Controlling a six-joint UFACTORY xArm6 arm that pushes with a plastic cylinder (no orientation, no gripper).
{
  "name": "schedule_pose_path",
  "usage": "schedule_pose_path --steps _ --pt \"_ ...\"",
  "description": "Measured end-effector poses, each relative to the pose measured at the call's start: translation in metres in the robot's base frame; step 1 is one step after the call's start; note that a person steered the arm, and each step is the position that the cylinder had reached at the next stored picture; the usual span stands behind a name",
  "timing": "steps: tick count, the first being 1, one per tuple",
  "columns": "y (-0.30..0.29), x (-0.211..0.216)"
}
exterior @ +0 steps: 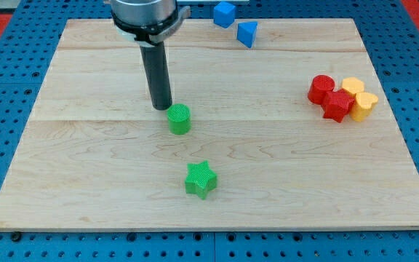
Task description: Move the green circle to the green star
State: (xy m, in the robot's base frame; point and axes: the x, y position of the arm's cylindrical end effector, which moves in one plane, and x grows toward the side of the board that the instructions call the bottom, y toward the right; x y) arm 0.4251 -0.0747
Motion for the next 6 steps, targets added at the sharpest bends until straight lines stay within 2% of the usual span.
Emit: schedule_pose_path --steps 1,2,4,6 --pt "0.019 0.036" --pt "0.028 0.05" --pt "0.028 0.04" --pt "0.054 0.033"
